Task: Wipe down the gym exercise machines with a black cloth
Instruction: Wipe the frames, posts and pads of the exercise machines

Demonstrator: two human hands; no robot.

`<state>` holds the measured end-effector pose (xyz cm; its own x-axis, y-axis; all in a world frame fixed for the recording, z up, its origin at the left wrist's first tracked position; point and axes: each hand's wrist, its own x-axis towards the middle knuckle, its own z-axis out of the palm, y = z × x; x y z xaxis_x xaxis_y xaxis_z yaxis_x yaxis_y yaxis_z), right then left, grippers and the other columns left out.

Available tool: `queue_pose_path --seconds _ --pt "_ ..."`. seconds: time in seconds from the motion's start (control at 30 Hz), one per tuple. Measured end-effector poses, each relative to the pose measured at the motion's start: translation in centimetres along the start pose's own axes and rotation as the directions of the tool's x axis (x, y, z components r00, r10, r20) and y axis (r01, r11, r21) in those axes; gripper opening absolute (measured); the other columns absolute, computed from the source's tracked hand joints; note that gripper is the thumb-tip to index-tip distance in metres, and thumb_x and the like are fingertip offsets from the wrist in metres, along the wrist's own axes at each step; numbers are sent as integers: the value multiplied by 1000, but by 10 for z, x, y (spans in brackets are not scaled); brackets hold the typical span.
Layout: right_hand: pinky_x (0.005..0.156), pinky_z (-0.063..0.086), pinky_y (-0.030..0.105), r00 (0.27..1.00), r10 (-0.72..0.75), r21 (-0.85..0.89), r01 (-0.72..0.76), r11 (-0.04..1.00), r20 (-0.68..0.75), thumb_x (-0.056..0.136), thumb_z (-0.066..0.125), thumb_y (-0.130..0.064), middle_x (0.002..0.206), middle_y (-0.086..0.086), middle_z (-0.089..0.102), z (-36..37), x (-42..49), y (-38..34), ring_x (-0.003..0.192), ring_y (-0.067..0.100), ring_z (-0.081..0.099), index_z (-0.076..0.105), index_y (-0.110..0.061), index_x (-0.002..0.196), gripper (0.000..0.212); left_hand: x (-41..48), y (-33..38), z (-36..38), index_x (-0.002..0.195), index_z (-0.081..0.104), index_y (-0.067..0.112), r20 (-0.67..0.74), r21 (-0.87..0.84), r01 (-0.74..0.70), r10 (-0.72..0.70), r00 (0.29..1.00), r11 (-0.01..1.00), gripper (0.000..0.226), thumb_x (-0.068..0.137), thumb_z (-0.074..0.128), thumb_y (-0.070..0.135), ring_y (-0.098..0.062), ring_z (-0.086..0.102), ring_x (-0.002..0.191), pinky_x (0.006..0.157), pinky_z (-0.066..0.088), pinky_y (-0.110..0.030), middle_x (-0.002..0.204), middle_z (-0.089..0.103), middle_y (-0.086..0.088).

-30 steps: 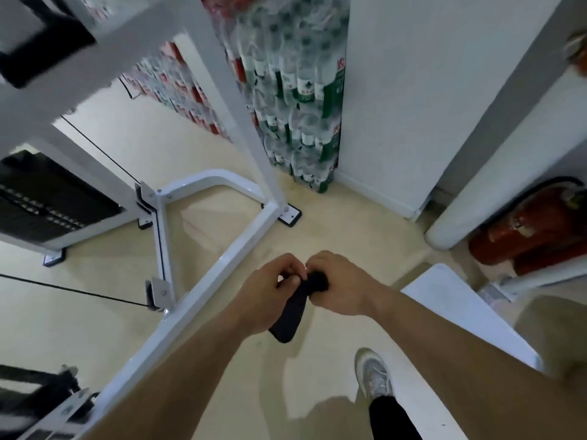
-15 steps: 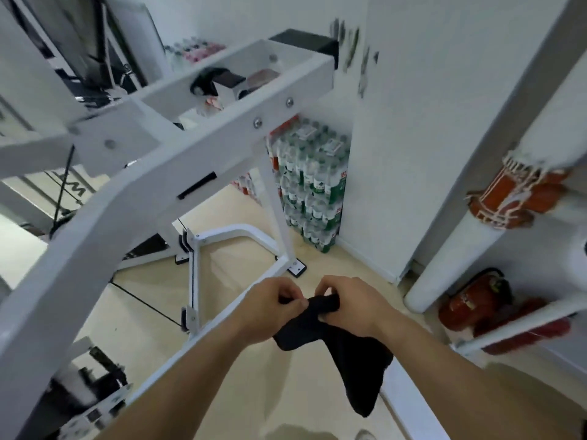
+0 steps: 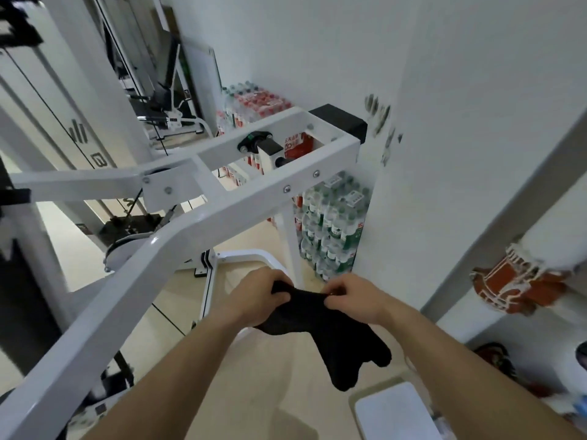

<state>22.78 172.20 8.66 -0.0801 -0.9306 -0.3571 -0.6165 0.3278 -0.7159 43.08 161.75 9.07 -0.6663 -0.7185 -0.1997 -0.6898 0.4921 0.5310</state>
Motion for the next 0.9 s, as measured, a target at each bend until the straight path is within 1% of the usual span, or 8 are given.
queue_pose_path --seconds 0.1,0.17,0.3,0.4,0.53,0.67,0.8,0.9 --pt "62 43 15 999 -30 -84 31 996 18 84 68 -23 79 -13 67 -11 -3 -14 70 1 62 67 -32 87 9 -3 8 -15 100 71 23 -48 76 21 -17 999 997 10 92 65 27 -18 64 93 86 53 -40 97 69 3" --pt "60 40 15 999 -52 -173 53 983 11 83 67 -19 80 -15 62 -13 -6 -25 73 4 60 61 -33 88 16 -9 13 -25 98 68 25 -107 78 19 -11 994 997 9 91 68 30 -18 61 94 84 50 -37 98 64 2" --pt "58 40 21 995 -65 -223 45 974 -80 83 69 -17 78 -10 61 -7 -21 -45 72 10 58 59 -30 83 17 -29 15 -42 81 58 28 -138 -111 12 -28 990 994 21 82 78 26 -15 59 84 68 45 -27 85 62 8" --pt "58 35 24 984 -47 -225 7 974 -169 82 75 -24 77 -11 57 6 -36 -60 70 8 54 54 -33 75 24 -54 11 -55 83 61 20 -76 -212 -12 -4 997 977 24 79 83 30 -15 60 77 64 43 -26 81 65 2" --pt "61 37 28 969 -2 -241 -60 969 -247 79 79 -36 79 -8 58 33 -62 -84 74 13 56 55 -29 73 26 -99 -5 -73 90 70 19 -55 -360 -89 74 996 929 21 85 77 38 -15 67 78 70 49 -27 84 71 0" --pt "58 34 27 958 -8 -263 -71 962 -287 82 78 -38 75 -8 55 63 -96 -113 70 11 52 52 -28 70 30 -142 -24 -85 91 69 22 -103 -433 -127 91 991 892 6 93 69 28 -11 67 82 74 49 -26 85 69 4" --pt "60 37 28 953 17 -213 -85 973 -301 81 78 -39 75 -3 59 89 -133 -131 70 16 55 62 -16 79 28 -182 -41 -91 93 72 22 -147 -499 -119 51 988 859 4 91 70 25 -20 68 92 90 54 -40 94 72 -2" --pt "64 40 31 957 32 -184 -88 979 -287 77 81 -42 73 4 61 107 -164 -140 68 17 57 64 -11 79 35 -219 -47 -88 92 72 22 -178 -487 -130 47 983 863 4 90 72 25 -22 68 87 86 56 -44 91 71 -2"
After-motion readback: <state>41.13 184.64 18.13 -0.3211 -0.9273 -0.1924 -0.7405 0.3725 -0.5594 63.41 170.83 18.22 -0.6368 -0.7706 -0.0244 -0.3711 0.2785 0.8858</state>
